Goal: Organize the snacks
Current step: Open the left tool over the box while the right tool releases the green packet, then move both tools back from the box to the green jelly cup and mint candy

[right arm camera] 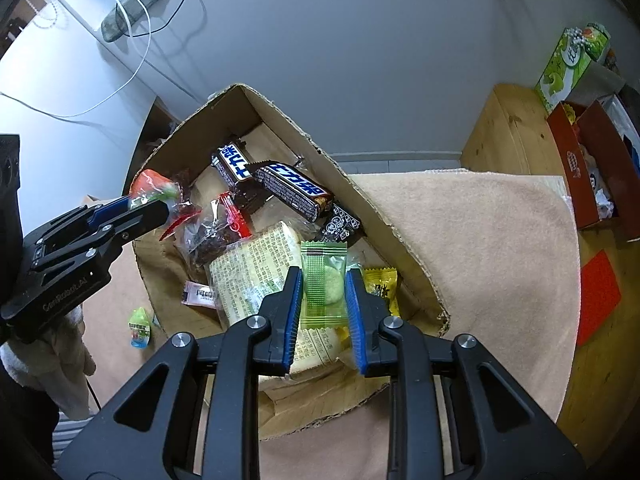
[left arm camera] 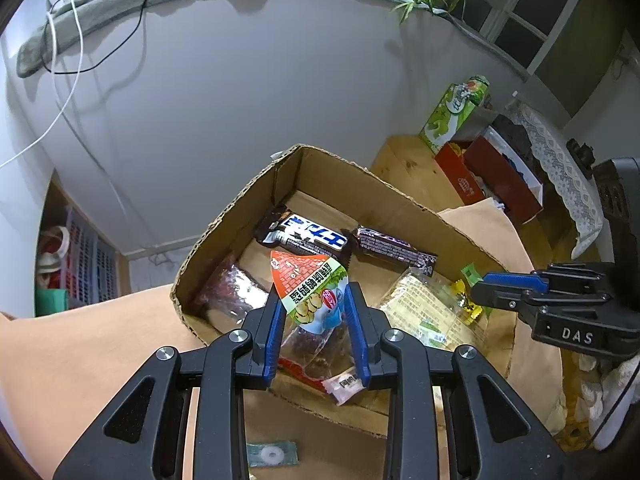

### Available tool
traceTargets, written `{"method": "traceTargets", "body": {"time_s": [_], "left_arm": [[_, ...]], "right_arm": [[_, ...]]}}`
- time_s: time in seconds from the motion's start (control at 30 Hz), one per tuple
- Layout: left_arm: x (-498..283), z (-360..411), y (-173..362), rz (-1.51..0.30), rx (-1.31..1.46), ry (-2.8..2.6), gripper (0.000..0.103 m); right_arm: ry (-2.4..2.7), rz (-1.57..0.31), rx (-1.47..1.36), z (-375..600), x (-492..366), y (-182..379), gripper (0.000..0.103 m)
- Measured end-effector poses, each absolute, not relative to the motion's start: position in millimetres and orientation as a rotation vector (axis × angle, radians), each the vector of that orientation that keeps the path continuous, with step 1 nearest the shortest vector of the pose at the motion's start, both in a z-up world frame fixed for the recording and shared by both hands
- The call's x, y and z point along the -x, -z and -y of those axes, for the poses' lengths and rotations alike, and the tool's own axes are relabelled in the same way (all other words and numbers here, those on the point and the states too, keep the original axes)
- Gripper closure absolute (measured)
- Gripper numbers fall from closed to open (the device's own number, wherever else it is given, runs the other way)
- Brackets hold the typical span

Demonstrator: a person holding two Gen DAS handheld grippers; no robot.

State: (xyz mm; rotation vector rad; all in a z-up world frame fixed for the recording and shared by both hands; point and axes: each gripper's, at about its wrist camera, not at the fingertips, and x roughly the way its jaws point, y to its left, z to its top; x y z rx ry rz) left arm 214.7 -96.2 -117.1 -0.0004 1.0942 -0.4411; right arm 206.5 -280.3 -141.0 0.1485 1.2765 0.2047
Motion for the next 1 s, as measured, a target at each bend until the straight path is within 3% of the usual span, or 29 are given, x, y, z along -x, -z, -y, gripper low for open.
{"method": "traceTargets", "body": {"time_s": [0.03, 0.13, 0.17, 1.0], "left_arm": [[-215.6, 96.0, 117.6, -1.100, 0.004, 0.440, 0.074], [-216.5, 96.5, 117.2, -1.106, 0.007, 0.443, 0.065], [-215.8, 96.1, 116.3, -1.103, 0.007, 0.442, 0.062], [-192.4, 53.2, 91.3, -1.050, 0.049, 0.395, 0.062]], "right_arm": [[-0.207, -1.277, -0.144, 279.1, -206.3, 140.7, 0.075], [-0.201, -1.265, -0.130, 276.3, -205.3, 138.2, 0.041], [-0.197, -1.252, -0.125, 275.4, -204.3, 136.1, 0.038], [-0.316, -1.200, -0.102, 234.6, -182.4, 106.8, 0.038]]}}
